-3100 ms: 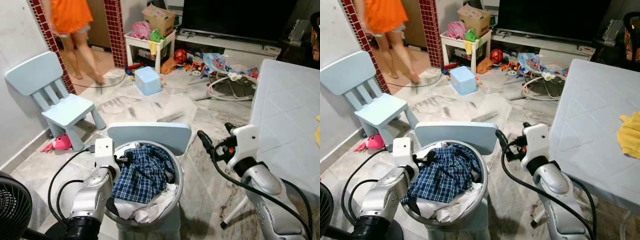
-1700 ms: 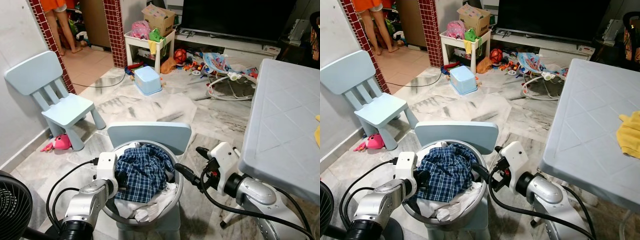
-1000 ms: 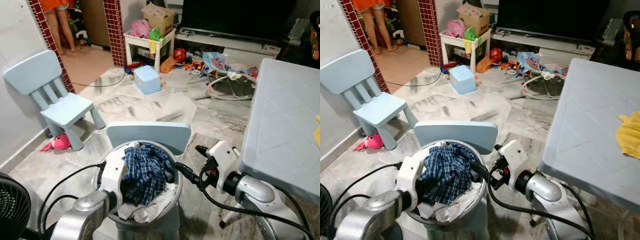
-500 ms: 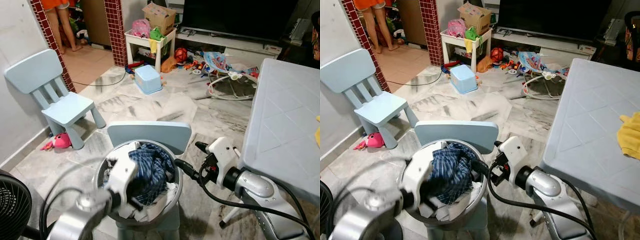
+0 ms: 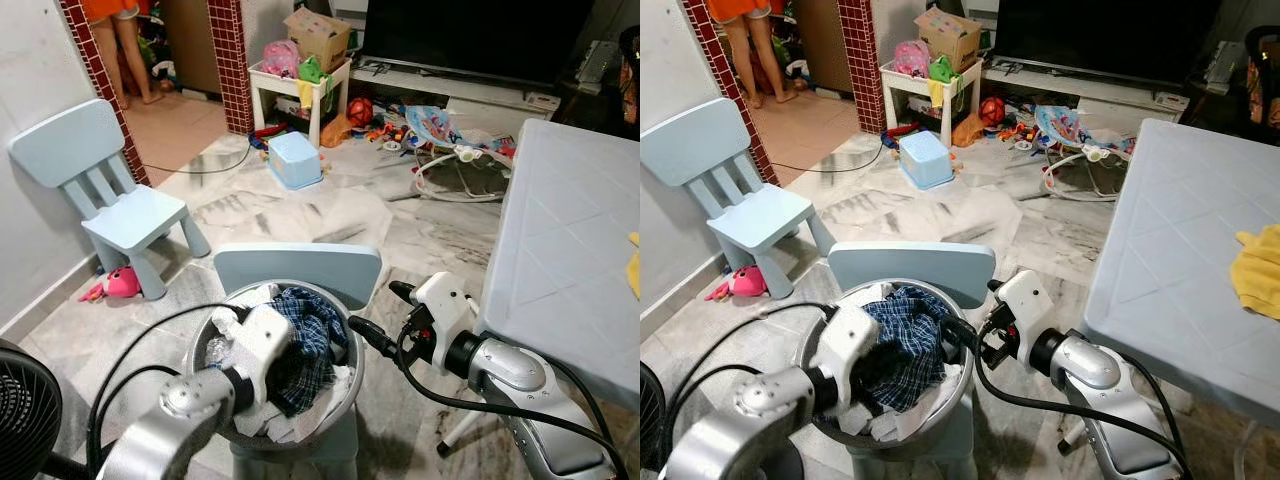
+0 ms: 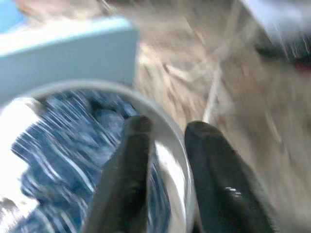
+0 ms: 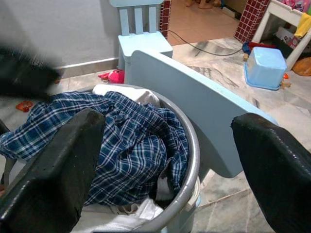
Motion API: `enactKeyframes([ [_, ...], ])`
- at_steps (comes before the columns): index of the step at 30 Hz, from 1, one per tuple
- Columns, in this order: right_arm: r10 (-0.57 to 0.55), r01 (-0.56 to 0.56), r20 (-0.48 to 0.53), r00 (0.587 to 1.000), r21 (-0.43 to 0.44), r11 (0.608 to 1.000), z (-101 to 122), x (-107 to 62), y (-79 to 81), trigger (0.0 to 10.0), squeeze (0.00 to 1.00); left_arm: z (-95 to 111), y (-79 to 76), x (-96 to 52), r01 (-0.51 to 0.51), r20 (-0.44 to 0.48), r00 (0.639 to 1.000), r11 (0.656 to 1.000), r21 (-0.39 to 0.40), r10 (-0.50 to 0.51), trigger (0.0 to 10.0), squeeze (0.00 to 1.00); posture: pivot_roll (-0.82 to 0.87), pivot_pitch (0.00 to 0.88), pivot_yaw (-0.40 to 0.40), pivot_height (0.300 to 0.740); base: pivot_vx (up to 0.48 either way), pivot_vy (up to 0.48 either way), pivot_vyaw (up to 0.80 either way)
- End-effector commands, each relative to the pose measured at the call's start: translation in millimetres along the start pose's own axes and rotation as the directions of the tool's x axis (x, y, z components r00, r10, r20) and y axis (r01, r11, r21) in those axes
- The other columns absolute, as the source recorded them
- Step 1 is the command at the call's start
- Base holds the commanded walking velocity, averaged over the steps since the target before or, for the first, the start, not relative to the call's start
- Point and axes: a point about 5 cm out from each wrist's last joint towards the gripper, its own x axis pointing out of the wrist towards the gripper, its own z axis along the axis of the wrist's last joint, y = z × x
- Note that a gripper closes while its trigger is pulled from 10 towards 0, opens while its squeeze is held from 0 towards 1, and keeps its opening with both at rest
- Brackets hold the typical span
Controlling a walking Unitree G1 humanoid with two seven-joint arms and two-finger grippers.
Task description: Hang hanger
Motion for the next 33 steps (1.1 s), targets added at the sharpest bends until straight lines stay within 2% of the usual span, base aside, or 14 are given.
enactKeyframes([
  [1, 0.007, -0.007, 0.002, 1.0, -0.013, 1.0, 0.9, 1.5, -0.9, 10.0, 0.0, 6.4, 19.4, -0.5, -0.134, 0.047, 0.99, 0.99, -0.048, 0.136, 10.0, 1.0, -0.11, 0.0, -0.029, 0.74, 0.0, 0.0, 0.0],
  [4, 0.005, -0.005, 0.004, 1.0, -0.015, 1.0, 1.3, 1.6, -1.3, 10.0, 0.0, 10.6, 40.7, 0.2, -0.266, 0.086, 0.957, 0.954, -0.136, 0.279, 10.0, 1.0, -0.12, 0.0, -0.028, 0.74, 0.0, 0.0, 0.0],
  [8, -0.001, 0.001, 0.005, 1.0, -0.018, 1.0, 2.1, -1.4, -1.8, 10.0, 0.0, -1.2, 80.5, 5.1, -0.424, 0.016, 0.899, 0.878, -0.223, 0.438, 10.0, 1.0, -0.13, 0.0, -0.035, 0.74, 0.0, 0.0, 0.0],
  [9, -0.002, 0.002, 0.004, 1.0, -0.018, 1.0, 2.0, -2.3, -1.8, 10.0, 0.0, -2.8, 83.8, 8.3, -0.437, 0.001, 0.893, 0.866, -0.243, 0.451, 10.0, 1.0, -0.14, 0.0, -0.038, 0.74, 0.0, 0.0, 0.0],
  [12, -0.003, 0.003, 0.004, 1.0, -0.018, 1.0, 2.0, -4.9, -1.3, 10.0, 0.0, -7.6, 86.2, 20.5, -0.441, -0.041, 0.893, 0.85, -0.29, 0.449, 10.0, 1.0, -0.14, 0.0, -0.043, 0.74, 0.0, 0.0, 0.0],
  [13, -0.003, 0.003, 0.002, 1.0, -0.016, 1.0, 1.6, -5.4, -0.4, 10.0, 0.0, -12.3, 86.6, 32.6, -0.451, -0.078, 0.888, 0.826, -0.339, 0.453, 10.0, 1.0, -0.14, 0.0, -0.048, 0.74, 0.0, 0.0, 0.0],
  [15, 0.004, -0.004, 0.0, 1.0, -0.025, 1.0, 1.7, -4.4, 1.8, 10.0, 0.0, -17.2, 82.3, 50.8, -0.441, -0.119, 0.895, 0.811, -0.384, 0.43, 10.0, 1.0, -0.15, 0.0, -0.049, 0.74, 0.0, 0.0, 0.0],
  [19, 0.012, -0.012, 0.005, 1.0, -0.039, 0.999, 4.3, -3.9, 3.9, 10.0, 0.0, -18.3, 74.9, 71.4, -0.4, -0.158, 0.916, 0.834, -0.38, 0.368, 10.0, 1.0, -0.17, 0.0, -0.045, 0.74, 0.0, 0.0, 0.0],
  [24, 0.008, -0.008, 0.001, 1.0, -0.04, 0.999, 2.8, -4.8, 3.3, 10.0, 0.0, -27.6, 76.6, 73.6, -0.413, -0.216, 0.91, 0.82, -0.396, 0.354, 10.0, 1.0, -0.17, 0.0, -0.036, 0.74, 0.0, 0.0, 0.0],
  [25, 0.003, -0.003, 0.0, 1.0, -0.042, 0.999, 2.3, -5.0, 2.8, 10.0, 0.0, -33.8, 76.7, 73.3, -0.416, -0.246, 0.907, 0.822, -0.389, 0.343, 10.0, 0.0, -0.17, 0.0, -0.03, 0.74, 0.0, 0.0, 0.0],
  [30, -0.006, 0.006, 0.001, 1.0, -0.043, 0.999, 2.1, -4.4, 2.6, 10.0, 0.0, -46.0, 79.0, 73.0, -0.425, -0.29, 0.901, 0.79, -0.442, 0.323, 10.0, 0.0, -0.16, 0.0, -0.019, 0.74, 0.0, 0.0, 0.0],
  [31, -0.007, 0.007, 0.0, 1.0, -0.044, 0.999, 1.8, -4.4, 2.6, 10.0, 0.0, -47.2, 77.7, 73.1, -0.417, -0.291, 0.905, 0.788, -0.453, 0.311, 2.1, 0.0, -0.16, 0.0, -0.019, 0.74, 0.0, 0.0, 0.0],
  [32, -0.008, 0.008, 0.0, 1.0, -0.044, 0.999, 1.5, -4.2, 2.6, 10.0, 0.0, -48.0, 76.6, 73.3, -0.408, -0.29, 0.909, 0.788, -0.462, 0.301, 0.4, 0.0, -0.16, 0.0, -0.018, 0.74, 0.0, 0.0, 0.0],
  [33, -0.008, 0.008, -0.001, 1.0, -0.045, 0.999, 1.3, -4.0, 2.7, 10.0, 0.0, -48.5, 75.1, 73.7, -0.396, -0.287, 0.914, 0.791, -0.467, 0.288, 0.0, 0.0, -0.16, 0.0, -0.018, 0.74, 0.0, 0.0, 0.0],
])
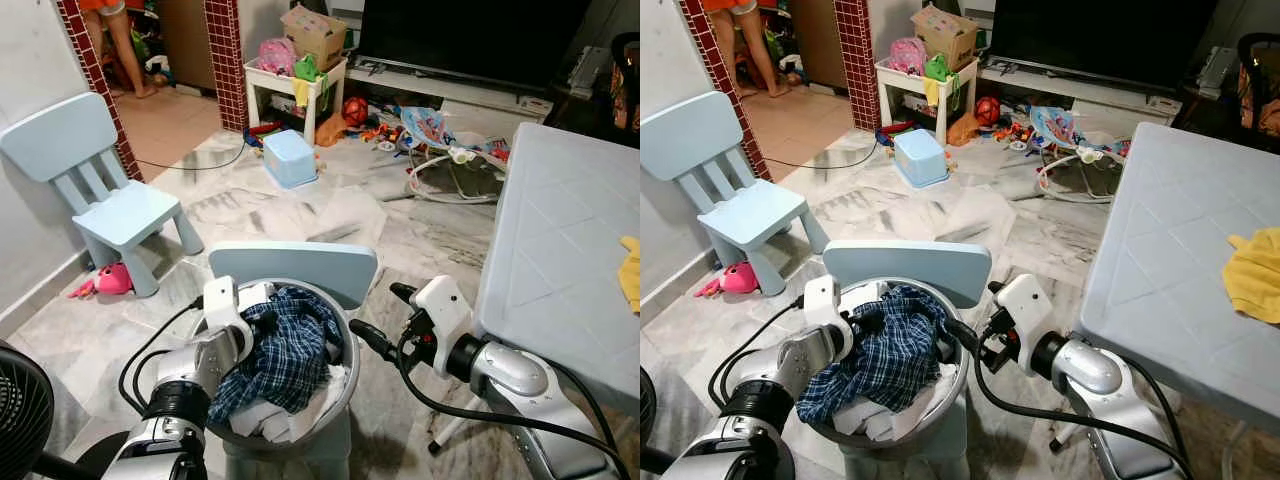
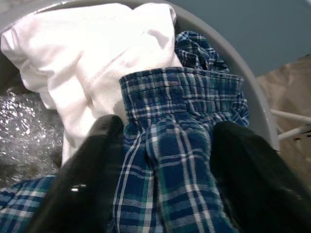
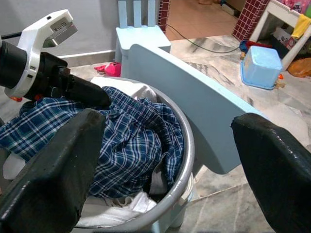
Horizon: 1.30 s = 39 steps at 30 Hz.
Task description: Hang hanger
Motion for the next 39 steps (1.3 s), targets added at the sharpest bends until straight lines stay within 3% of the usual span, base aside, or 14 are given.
enactKeyframes([
  [1, -0.003, 0.003, 0.006, 1.0, -0.013, 1.0, 1.4, 0.3, 0.5, 10.0, 0.0, 1.8, -7.2, 0.8, 0.043, -0.004, 0.999, 0.999, -0.007, -0.043, 0.0, 0.0, -0.15, 0.0, -0.018, 0.74, 0.0, 0.0, 0.0],
  [5, -0.001, 0.001, 0.01, 1.0, -0.019, 1.0, 2.8, 2.6, -0.2, 10.0, 0.0, 0.4, -8.6, 1.6, 0.053, -0.011, 0.999, 0.999, 0.0, -0.053, 0.0, 0.0, -0.15, 0.0, -0.019, 0.74, 0.0, 0.0, 0.0],
  [12, 0.0, 0.001, 0.015, 1.0, -0.028, 1.0, 3.8, 4.8, -0.7, 10.0, 0.0, 0.3, -9.4, -0.2, 0.061, 0.007, 0.998, 0.987, 0.147, -0.062, 0.0, 0.0, -0.15, 0.0, -0.015, 0.74, 0.0, 0.0, 0.0],
  [20, 0.023, -0.022, 0.015, 1.0, -0.019, 1.0, 3.0, 4.1, 1.9, 10.0, 0.0, -6.6, -8.5, -3.0, 0.073, -0.002, 0.997, 0.987, 0.146, -0.074, 0.0, 0.0, -0.15, 0.0, -0.014, 0.74, 0.0, 0.0, 0.0],
  [23, 0.127, -0.127, 0.003, 0.992, -0.004, 0.992, 2.2, -0.3, 9.4, 10.0, 0.0, -9.1, -9.6, -7.8, 0.082, -0.006, 0.997, 0.985, 0.151, -0.082, 0.0, 0.0, -0.14, 0.0, -0.012, 0.74, 0.0, 0.0, 0.0],
  [29, 0.149, -0.149, -0.021, 0.989, -0.012, 0.989, -2.3, -2.0, 11.1, 10.0, 0.0, -13.9, -6.1, -14.3, 0.082, -0.013, 0.997, 0.981, 0.175, -0.081, 0.0, 0.0, -0.14, 0.0, -0.011, 0.74, 0.0, 0.0, 0.0],
  [31, 0.149, -0.149, -0.023, 0.989, -0.014, 0.989, -2.6, -1.6, 11.4, 10.0, 0.0, -14.2, -3.9, -16.9, 0.07, -0.002, 0.997, 0.969, 0.238, -0.071, 0.0, 0.0, -0.14, 0.0, -0.011, 0.74, 0.0, 0.0, 0.0],
  [34, 0.154, -0.155, -0.028, 0.988, -0.015, 0.988, -3.3, -2.4, 11.8, 10.0, 0.0, -20.3, -5.7, -28.6, 0.091, -0.007, 0.995, 0.914, 0.395, -0.096, 0.0, 0.0, -0.14, 0.0, -0.008, 0.74, 0.0, 0.0, 0.0],
  [39, 0.153, -0.154, -0.033, 0.988, -0.019, 0.988, -3.9, -3.5, 11.3, 10.0, 0.0, -30.4, -4.3, -44.0, 0.117, -0.032, 0.993, 0.877, 0.466, -0.115, 0.0, 0.0, -0.13, 0.0, -0.009, 0.74, 0.0, 0.0, 0.0],
])
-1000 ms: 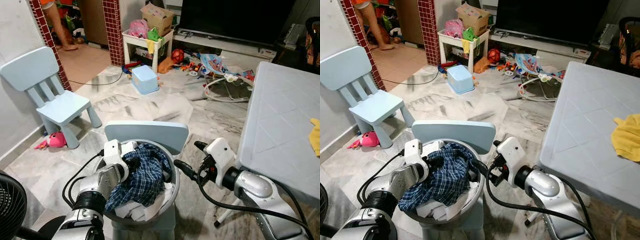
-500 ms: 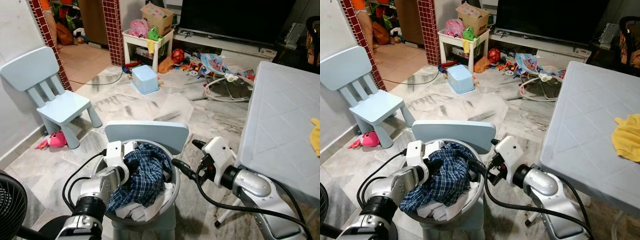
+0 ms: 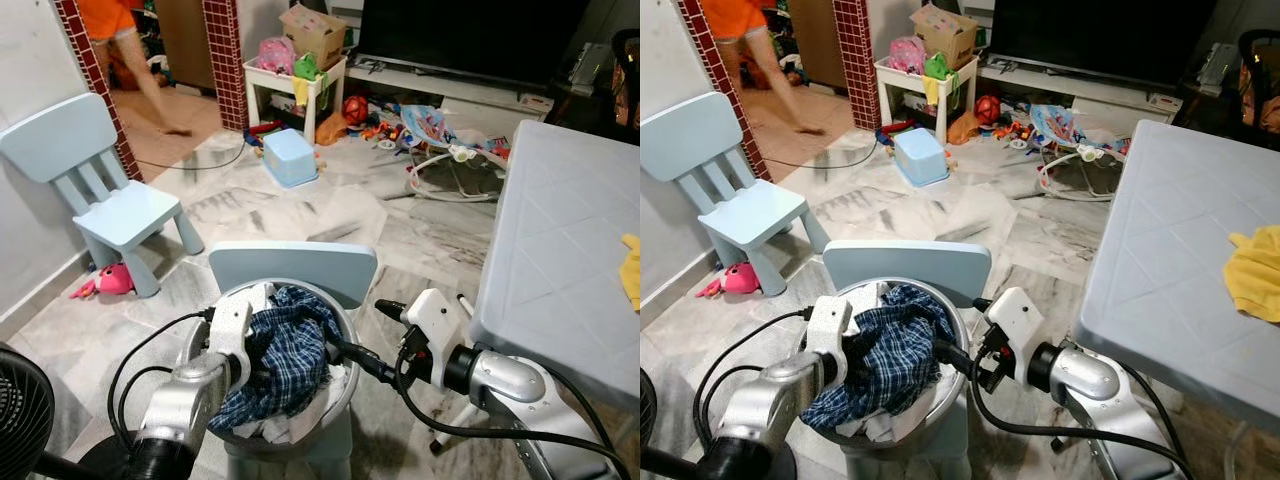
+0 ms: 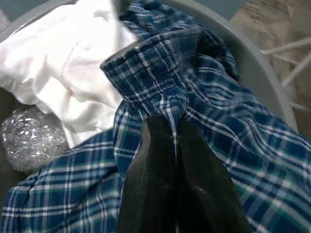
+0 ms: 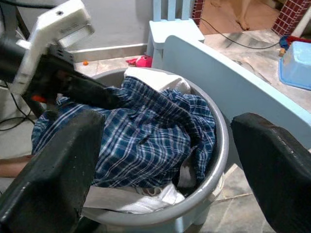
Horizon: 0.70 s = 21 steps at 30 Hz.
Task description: Hang hanger
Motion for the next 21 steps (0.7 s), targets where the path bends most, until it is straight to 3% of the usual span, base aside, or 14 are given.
enactKeyframes([
  [1, 0.004, -0.005, -0.004, 1.0, -0.025, 1.0, 2.4, -2.0, 0.2, 10.0, 0.0, 1.5, -4.1, -6.1, 0.018, -0.002, 1.0, 0.999, 0.046, -0.018, 0.0, 0.0, -0.13, 0.0, -0.01, 0.74, 0.0, 0.0, 0.0],
  [10, 0.012, -0.012, -0.006, 1.0, -0.031, 0.999, 2.2, 0.8, -0.6, 10.0, 0.0, -8.2, -17.9, -31.1, 0.067, -0.026, 0.998, 0.988, 0.141, -0.064, 0.0, 0.0, -0.12, 0.0, -0.018, 0.74, 0.0, 0.0, 0.0],
  [15, 0.015, -0.015, -0.007, 1.0, -0.035, 0.999, 2.4, 1.1, -0.9, 10.0, 0.0, -12.9, -23.0, -36.8, 0.109, -0.067, 0.993, 0.966, 0.233, -0.096, 0.0, 0.0, -0.12, 0.0, -0.019, 0.74, 0.0, 0.0, 0.0],
  [16, 0.016, -0.016, -0.008, 1.0, -0.036, 0.999, 2.4, 1.2, -0.9, 10.0, 0.0, -13.9, -22.8, -37.8, 0.113, -0.078, 0.993, 0.948, 0.297, -0.094, 0.0, 0.0, -0.12, 0.0, -0.019, 0.74, 0.0, 0.0, 0.0],
  [17, 0.016, -0.016, -0.007, 1.0, -0.037, 0.999, 2.5, 1.4, -0.9, 10.0, 0.0, -12.2, -21.8, -38.6, 0.096, -0.07, 0.995, 0.933, 0.347, -0.077, 2.4, 0.0, -0.12, 0.0, -0.019, 0.74, 0.0, 0.0, 0.0],
  [18, 0.016, -0.016, -0.007, 1.0, -0.036, 0.999, 2.4, 1.5, -0.8, 10.0, 0.0, -11.2, -22.0, -38.6, 0.093, -0.063, 0.995, 0.932, 0.351, -0.076, 7.6, 0.0, -0.12, 0.0, -0.019, 0.74, 0.0, 0.0, 0.0],
  [19, 0.016, -0.016, -0.007, 1.0, -0.036, 0.999, 2.4, 1.7, -0.5, 10.0, 0.0, -9.3, -21.3, -38.3, 0.078, -0.053, 0.997, 0.93, 0.358, -0.064, 10.0, 0.29, -0.12, 0.0, -0.019, 0.74, 0.0, 0.0, 0.0],
  [20, 0.017, -0.017, -0.007, 1.0, -0.036, 0.999, 2.1, 2.0, -0.1, 10.0, 0.0, -7.9, -22.0, -37.7, 0.076, -0.043, 0.997, 0.938, 0.337, -0.066, 10.0, 1.0, -0.12, 0.0, -0.016, 0.74, 0.0, 0.0, 0.0],
  [21, 0.017, -0.017, -0.007, 1.0, -0.036, 0.999, 2.1, 2.0, -0.1, 10.0, 0.0, -7.9, -22.0, -37.7, 0.076, -0.043, 0.997, 0.938, 0.337, -0.066, 10.0, 1.0, -0.12, 0.0, -0.016, 0.74, 0.0, 0.0, 0.0],
])
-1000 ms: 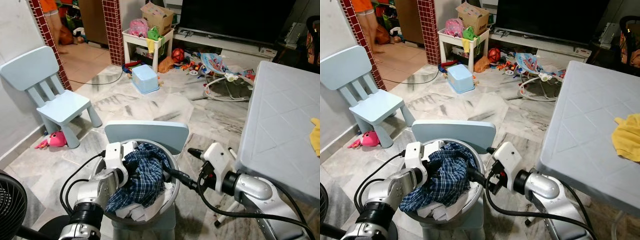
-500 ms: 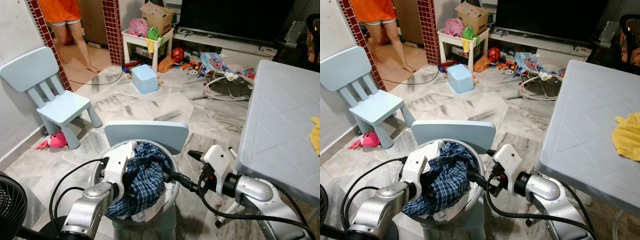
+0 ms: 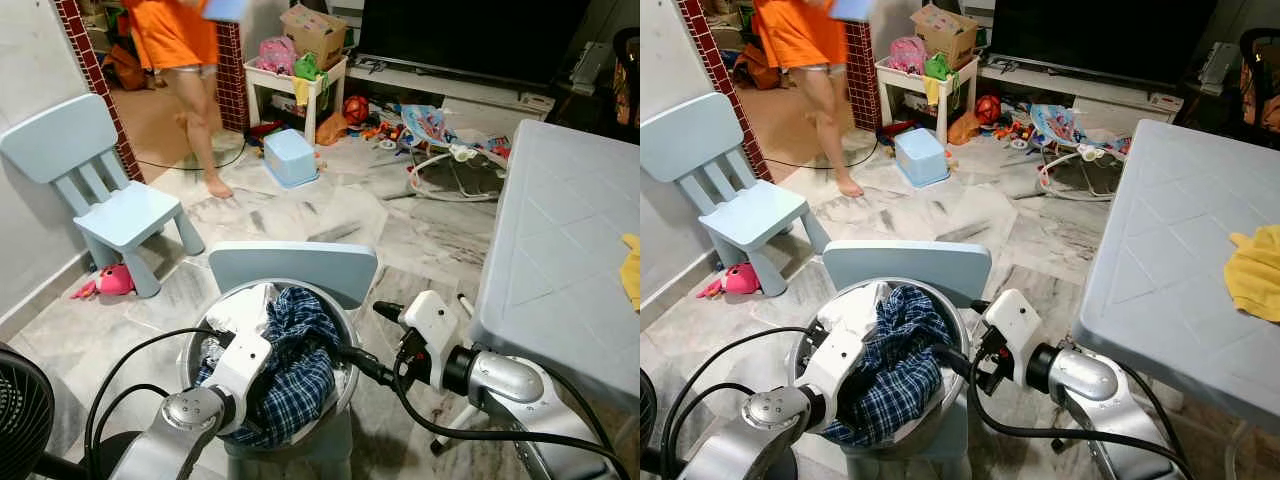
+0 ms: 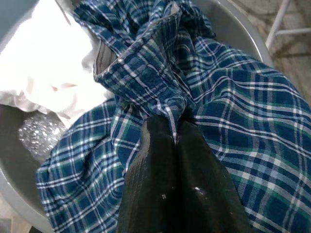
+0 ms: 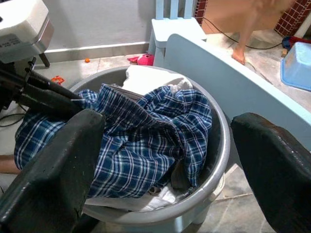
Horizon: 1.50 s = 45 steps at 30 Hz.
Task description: Hang hanger
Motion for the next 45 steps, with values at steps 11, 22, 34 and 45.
enactKeyframes([
  [11, 0.011, -0.011, -0.002, 1.0, -0.028, 1.0, 2.0, 2.3, -2.0, 10.0, 0.0, 21.9, 10.8, -0.5, -0.136, 0.117, 0.983, 0.989, -0.057, 0.142, 10.0, 1.0, -0.11, 0.0, -0.018, 0.74, 0.0, 0.0, 0.0],
  [22, 0.019, -0.019, -0.001, 1.0, -0.036, 0.999, 2.5, 3.5, -1.0, 10.0, 0.0, 33.1, 23.3, 3.7, -0.193, 0.145, 0.965, 0.968, -0.162, 0.216, 10.0, 1.0, -0.12, 0.0, -0.021, 0.74, 0.0, 0.0, 0.0],
  [34, 0.021, -0.022, -0.01, 1.0, -0.045, 0.999, 1.8, 1.2, -0.4, 10.0, 0.0, 35.8, 31.5, 26.1, -0.129, 0.08, 0.979, 0.869, -0.478, 0.189, 10.0, 1.0, -0.13, 0.0, -0.023, 0.74, 0.0, 0.0, 0.0],
  [45, 0.025, -0.025, -0.014, 1.0, -0.054, 0.998, 2.1, 1.5, 0.9, 10.0, 0.0, 35.4, 26.6, 42.4, -0.073, 0.042, 0.993, 0.843, -0.534, 0.113, 10.0, 0.69, -0.14, 0.0, -0.018, 0.74, 0.0, 0.0, 0.0],
])
